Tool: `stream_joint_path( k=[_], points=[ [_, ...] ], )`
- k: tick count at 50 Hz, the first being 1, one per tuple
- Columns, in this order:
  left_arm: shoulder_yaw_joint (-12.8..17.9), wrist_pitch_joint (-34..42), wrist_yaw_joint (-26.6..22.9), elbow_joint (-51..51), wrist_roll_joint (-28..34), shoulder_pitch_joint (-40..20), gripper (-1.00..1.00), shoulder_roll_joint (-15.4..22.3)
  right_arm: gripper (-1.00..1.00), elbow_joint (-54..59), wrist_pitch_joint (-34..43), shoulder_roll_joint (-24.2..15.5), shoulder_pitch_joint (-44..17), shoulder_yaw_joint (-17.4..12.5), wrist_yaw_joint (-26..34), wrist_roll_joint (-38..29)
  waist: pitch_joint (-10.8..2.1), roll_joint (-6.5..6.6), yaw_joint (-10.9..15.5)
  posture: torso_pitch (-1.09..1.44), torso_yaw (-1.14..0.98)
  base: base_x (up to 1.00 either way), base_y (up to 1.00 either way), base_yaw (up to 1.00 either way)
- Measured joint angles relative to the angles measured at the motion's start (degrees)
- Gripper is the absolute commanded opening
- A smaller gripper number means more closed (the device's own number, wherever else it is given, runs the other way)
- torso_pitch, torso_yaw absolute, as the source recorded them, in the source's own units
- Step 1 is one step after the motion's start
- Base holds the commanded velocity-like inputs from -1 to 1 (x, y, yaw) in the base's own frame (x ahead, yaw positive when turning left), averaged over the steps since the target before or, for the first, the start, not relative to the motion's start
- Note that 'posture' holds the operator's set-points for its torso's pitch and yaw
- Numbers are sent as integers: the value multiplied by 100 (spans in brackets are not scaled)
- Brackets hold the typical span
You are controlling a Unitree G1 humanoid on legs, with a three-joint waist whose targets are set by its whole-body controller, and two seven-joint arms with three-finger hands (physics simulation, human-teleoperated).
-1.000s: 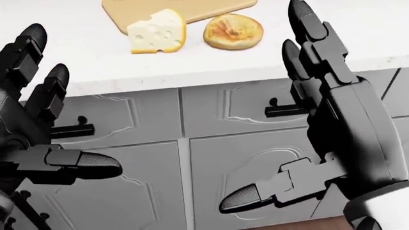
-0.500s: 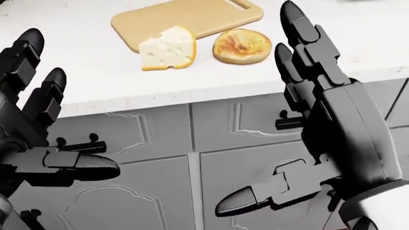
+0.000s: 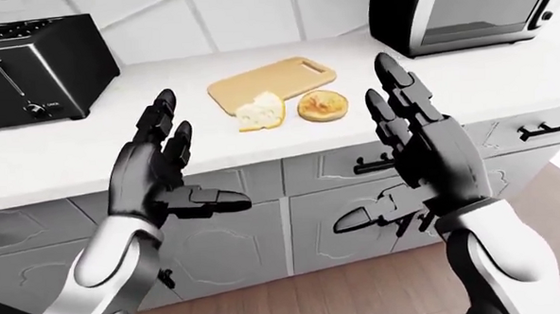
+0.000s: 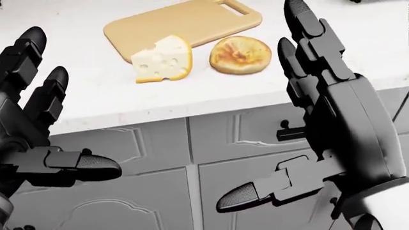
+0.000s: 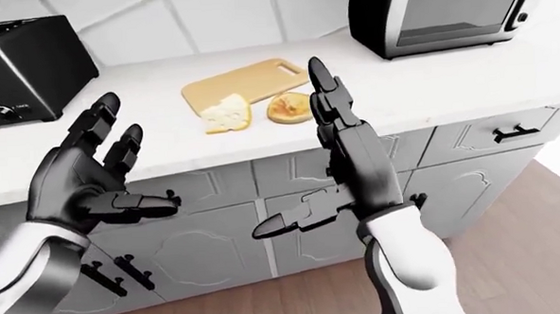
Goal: Place the bread and cheese on the cutting board.
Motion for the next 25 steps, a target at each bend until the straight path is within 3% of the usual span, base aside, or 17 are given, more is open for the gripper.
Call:
stream_joint_path(
  k=[3, 10, 12, 14, 16, 20, 22, 23, 25],
  points=[
    [-1, 33, 11, -1, 28, -16, 100, -4, 100, 6, 35, -12, -7, -24, 9, 9, -57, -113, -3, 0, 0, 12, 0, 0],
    [-6, -34, -8, -82, 14, -49, 100, -16, 100, -84, -85, -10, -31, -48, -20, -1, -75, -696, 26, 0, 0, 12, 0, 0],
    [-101, -26, -31, -41, -4, 5, 100, -70, 100, -43, -78, -27, 31, -118, -36, -17, -22, -576, -39, 0, 0, 12, 0, 0],
    [-151, 31, -61, -21, -39, 21, 100, -71, 100, 4, -26, -27, 69, -157, -65, -45, -16, -596, -62, 0, 0, 12, 0, 0],
    [-133, 30, -75, -30, -38, 15, 100, -59, 100, 7, -19, -31, 53, -143, -78, -52, -29, -533, -53, 0, 0, 12, 0, 0],
    [-87, -62, -75, -77, 15, -8, 100, -52, 100, -82, -104, -29, 35, -110, -68, -25, 15, -270, -65, 0, 0, 12, 0, 0],
    [-76, -46, -71, -96, 13, -39, 100, -52, 100, -80, -127, -30, 26, -118, -70, -19, -7, -51, -93, 0, 0, 12, 0, 0],
    [-57, -51, -69, -98, 17, -41, 100, -29, 100, -67, -136, -6, 20, -101, -70, -15, -36, -8, -73, 0, 0, 12, 0, 0],
    [-24, -48, -53, -43, 52, 33, 100, -38, 100, -11, -105, 13, 77, -39, -46, 19, 15, -72, -13, 0, 0, 11, 0, 0]
  ],
)
